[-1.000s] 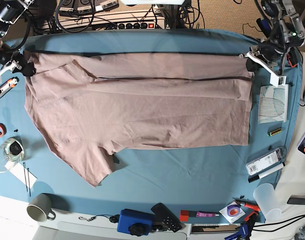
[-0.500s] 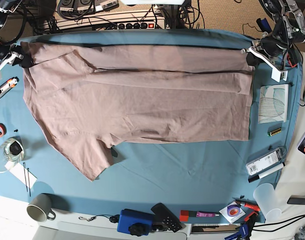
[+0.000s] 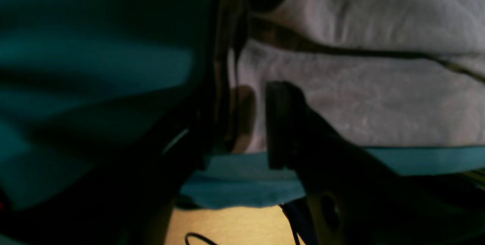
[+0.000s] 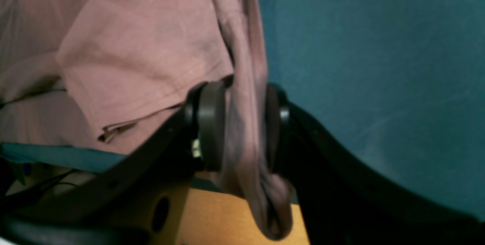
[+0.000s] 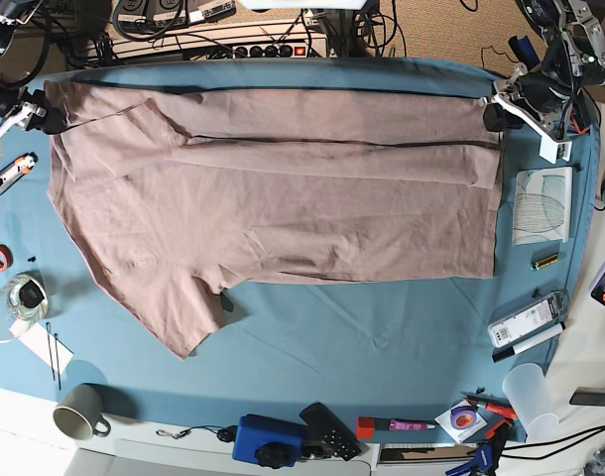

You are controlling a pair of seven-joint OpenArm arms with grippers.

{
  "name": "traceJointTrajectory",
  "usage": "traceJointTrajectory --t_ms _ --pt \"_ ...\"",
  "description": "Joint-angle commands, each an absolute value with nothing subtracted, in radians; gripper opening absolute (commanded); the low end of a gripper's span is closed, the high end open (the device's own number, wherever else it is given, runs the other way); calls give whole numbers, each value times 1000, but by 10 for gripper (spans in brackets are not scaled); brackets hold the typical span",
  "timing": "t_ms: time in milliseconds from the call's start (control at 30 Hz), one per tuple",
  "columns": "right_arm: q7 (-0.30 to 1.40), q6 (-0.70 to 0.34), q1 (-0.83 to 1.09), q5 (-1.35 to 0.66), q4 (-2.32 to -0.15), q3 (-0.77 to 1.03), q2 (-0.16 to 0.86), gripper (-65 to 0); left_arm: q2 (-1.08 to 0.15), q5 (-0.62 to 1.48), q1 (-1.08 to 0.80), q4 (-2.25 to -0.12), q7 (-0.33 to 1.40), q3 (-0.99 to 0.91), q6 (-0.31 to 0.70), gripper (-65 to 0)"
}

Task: Fold the T-shirt properly
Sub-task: 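Pull the folded edge back toward the robot with both grippers, then grasp the shirt hem corner with the right gripper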

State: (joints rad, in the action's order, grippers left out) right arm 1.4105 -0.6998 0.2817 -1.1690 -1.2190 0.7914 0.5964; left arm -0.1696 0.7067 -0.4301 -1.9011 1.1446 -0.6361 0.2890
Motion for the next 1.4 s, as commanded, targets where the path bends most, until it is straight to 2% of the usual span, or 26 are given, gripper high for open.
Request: traceJointTrajectory --t_ms 0,233,433,633,800,967,1100,1233,1367 --pt "1396 -698 280 -1217 -1234 801 648 -463 -180 718 -432 -1939 1137 -645 290 -419" --pt "1396 -698 235 -1284 -1237 846 699 -463 -181 639 -432 -2107 1122 -645 290 -419" --pt "1396 -698 104 -1282 -1236 876 694 -463 -180 640 -426 -2158 973 -645 290 -419" --pt "1340 -698 -105 -1047 -1236 850 691 -463 -180 640 -365 -2156 965 -643 290 -420" --pt "1241 -688 -234 -917 -1235 677 690 -463 -180 587 -345 -2122 957 -574 290 -420" --pt "1038 -599 -325 -678 -1235 429 684 -463 -181 408 -310 -2046 934 -412 266 -420" --pt "930 -564 -405 -523 -1214 260 658 -463 -180 357 -268 -2021 935 -341 225 -420" --pt "850 -548 -509 -428 -1065 136 619 -463 -180 358 -257 -2021 943 -316 226 -420" --pt "769 -542 -610 -341 -848 89 567 -463 -180 327 -258 -2021 953 -317 226 -420"
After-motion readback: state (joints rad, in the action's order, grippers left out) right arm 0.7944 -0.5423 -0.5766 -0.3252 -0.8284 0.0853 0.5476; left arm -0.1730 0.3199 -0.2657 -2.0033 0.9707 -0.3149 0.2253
